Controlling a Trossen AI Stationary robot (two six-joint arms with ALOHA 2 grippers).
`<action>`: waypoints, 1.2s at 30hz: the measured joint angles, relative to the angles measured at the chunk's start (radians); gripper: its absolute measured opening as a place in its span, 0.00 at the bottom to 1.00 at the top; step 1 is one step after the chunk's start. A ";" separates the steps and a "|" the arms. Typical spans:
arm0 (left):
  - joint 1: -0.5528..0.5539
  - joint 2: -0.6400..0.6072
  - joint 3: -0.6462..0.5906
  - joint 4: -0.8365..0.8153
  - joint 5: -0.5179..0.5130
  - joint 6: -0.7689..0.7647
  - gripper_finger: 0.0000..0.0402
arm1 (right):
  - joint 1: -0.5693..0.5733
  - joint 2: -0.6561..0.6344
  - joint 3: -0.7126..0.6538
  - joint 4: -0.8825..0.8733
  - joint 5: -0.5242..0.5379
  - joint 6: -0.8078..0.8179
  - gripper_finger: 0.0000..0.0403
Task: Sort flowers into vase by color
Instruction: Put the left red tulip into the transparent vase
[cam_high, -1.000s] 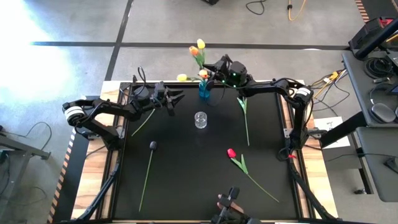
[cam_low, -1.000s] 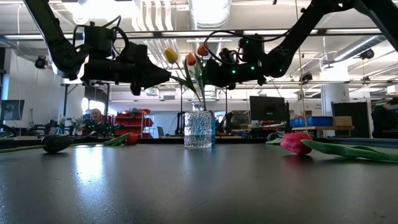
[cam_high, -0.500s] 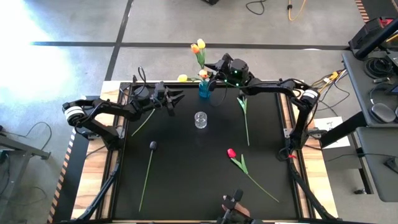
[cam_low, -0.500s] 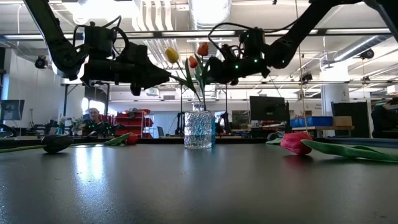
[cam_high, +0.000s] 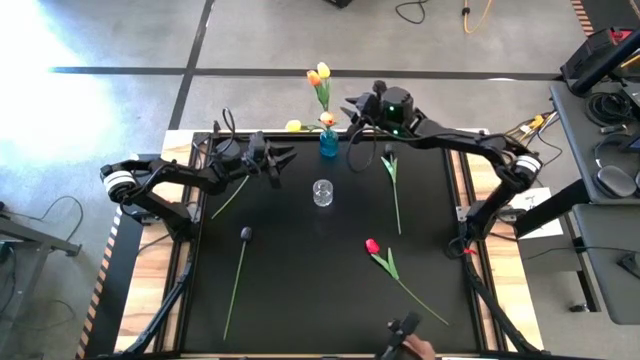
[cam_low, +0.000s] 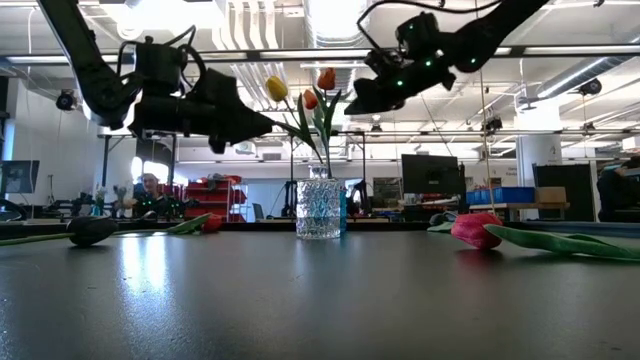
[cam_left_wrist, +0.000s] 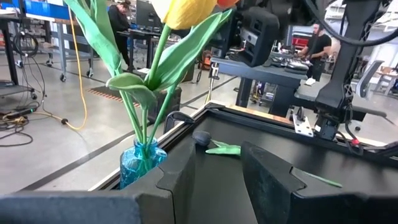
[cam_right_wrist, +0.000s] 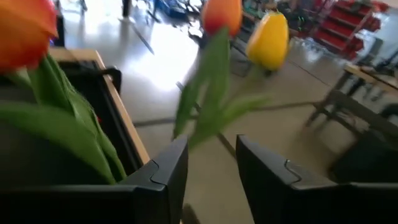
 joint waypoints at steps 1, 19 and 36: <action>0.000 0.000 -0.002 0.000 0.000 0.000 0.29 | 0.000 -0.014 -0.012 -0.014 0.015 -0.009 0.30; 0.000 0.000 -0.016 -0.008 0.001 0.018 0.29 | 0.004 -0.163 -0.427 0.098 0.036 0.144 0.03; -0.010 -0.250 0.167 -1.112 -0.116 0.042 0.29 | 0.007 -0.314 -0.628 0.102 0.037 0.206 0.03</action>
